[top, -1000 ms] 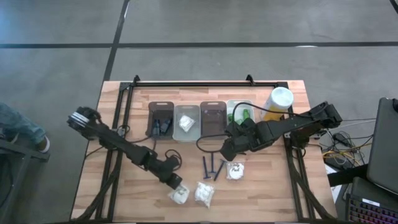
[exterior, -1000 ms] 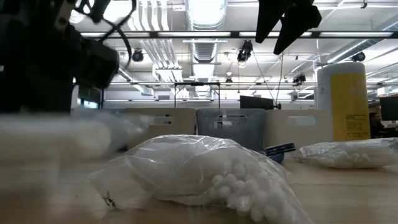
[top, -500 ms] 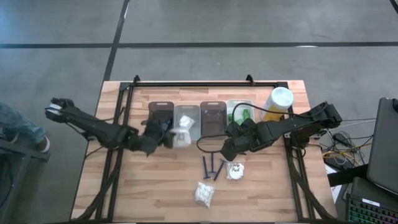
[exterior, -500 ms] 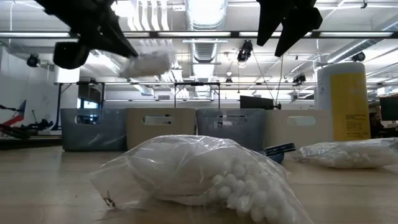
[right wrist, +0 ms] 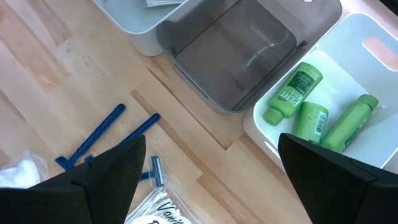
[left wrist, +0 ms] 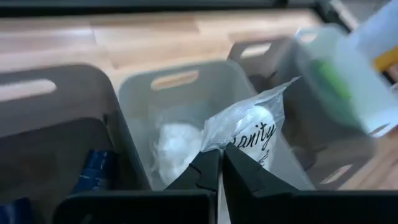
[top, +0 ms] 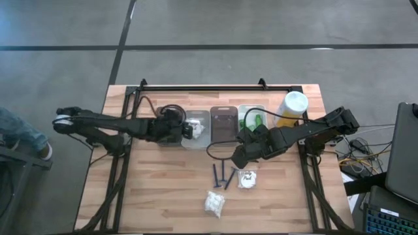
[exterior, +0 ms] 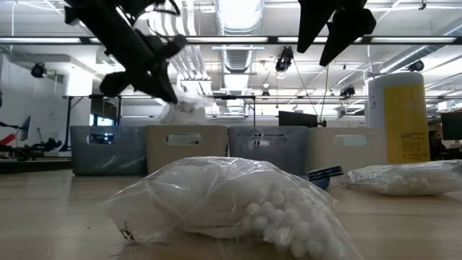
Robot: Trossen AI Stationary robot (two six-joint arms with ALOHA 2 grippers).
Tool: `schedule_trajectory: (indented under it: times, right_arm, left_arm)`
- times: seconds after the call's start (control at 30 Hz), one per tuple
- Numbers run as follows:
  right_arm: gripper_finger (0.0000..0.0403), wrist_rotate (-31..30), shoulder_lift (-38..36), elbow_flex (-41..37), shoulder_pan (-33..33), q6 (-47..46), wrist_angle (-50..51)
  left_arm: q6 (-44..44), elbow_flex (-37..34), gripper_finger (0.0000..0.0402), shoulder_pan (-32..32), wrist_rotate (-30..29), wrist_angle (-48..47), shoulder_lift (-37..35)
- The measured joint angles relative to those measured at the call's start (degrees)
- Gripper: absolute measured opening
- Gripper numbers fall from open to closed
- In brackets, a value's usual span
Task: Pick & Place Travel size toiletries
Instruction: Put the white cotton pack into the gray bin
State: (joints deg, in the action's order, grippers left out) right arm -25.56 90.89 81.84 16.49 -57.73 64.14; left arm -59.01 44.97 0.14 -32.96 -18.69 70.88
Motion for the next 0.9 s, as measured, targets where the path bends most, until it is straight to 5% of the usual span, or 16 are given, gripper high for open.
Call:
schedule_trajectory:
  times: [0.23, 0.47, 0.7, 0.9]
  right_arm:
    - [0.0364, 0.0, 0.0, 0.0, 0.0, -0.4, 0.0]
    - [0.0364, 0.0, 0.0, 0.0, 0.0, -0.4, 0.0]
    - [0.0364, 0.0, 0.0, 0.0, 0.0, -0.3, -0.1]
    - [0.0364, 0.0, 0.0, -0.4, 0.0, -0.3, -0.1]
  left_arm:
    - [3.2, 0.1, 0.0028, 1.3, 3.4, 3.6, 6.0]
    - [2.4, 0.3, 0.0119, 1.2, 3.6, 3.2, 7.7]
    - [2.2, 0.3, 0.0197, 1.1, 4.2, 2.3, 3.1]
    - [6.3, 0.3, 0.0215, 0.0, 6.4, 2.3, -4.3]
